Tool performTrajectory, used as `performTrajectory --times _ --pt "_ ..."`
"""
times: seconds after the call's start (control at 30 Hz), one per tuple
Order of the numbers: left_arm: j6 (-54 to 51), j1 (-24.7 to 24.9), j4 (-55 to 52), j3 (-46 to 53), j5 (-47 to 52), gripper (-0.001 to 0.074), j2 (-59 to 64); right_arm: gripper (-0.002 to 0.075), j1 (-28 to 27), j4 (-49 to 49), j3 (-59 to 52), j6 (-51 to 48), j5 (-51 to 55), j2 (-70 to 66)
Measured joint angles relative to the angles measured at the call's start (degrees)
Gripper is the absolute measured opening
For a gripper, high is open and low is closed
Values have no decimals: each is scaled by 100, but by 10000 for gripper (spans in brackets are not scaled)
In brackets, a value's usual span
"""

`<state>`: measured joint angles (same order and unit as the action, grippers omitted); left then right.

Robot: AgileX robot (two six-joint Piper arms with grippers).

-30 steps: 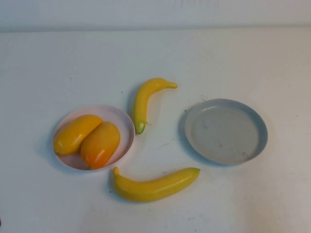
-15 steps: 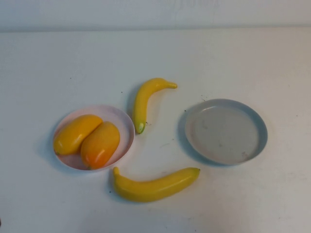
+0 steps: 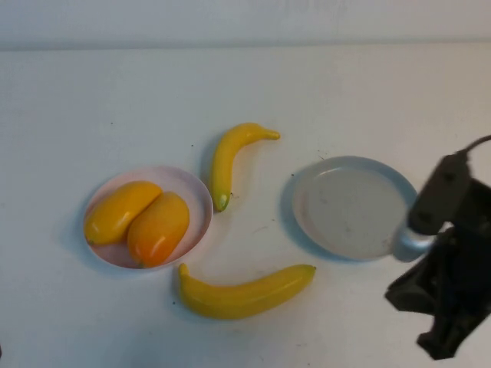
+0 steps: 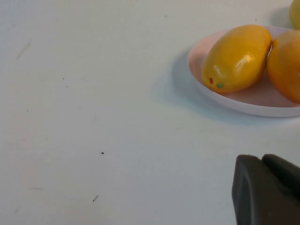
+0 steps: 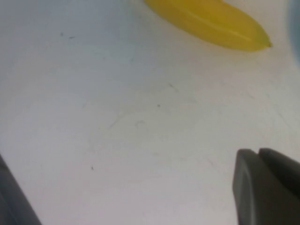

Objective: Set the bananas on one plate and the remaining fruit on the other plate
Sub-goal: Put another type of fruit in the right plate

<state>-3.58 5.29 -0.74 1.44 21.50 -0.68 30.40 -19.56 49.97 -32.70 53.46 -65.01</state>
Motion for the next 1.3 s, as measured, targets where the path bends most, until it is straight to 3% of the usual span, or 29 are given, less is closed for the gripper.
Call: performTrajectory --times 0.13,0.27,0.4,0.57,0.63,0.83,1.3 --pt "0 0 0 0 0 -4 0 -15 819 131 609 -212 0 -880" --pt "0 0 0 0 0 -4 0 20 1333 169 1169 -1115 -23 -1672" --pt "0 0 -13 0 0 -4 0 139 1535 180 1715 -1894 -46 -2295" --pt "0 0 -13 0 0 -4 0 370 1535 213 2169 -2538 -98 -2989" --pt "0 0 -13 0 0 -4 0 414 1535 255 2265 -2726 -157 -3206" --pt "0 0 -13 0 0 -4 0 444 1535 605 2516 -2983 -251 -3802" --pt "0 0 -13 0 0 -4 0 431 1325 913 2926 -3008 -368 -4602"
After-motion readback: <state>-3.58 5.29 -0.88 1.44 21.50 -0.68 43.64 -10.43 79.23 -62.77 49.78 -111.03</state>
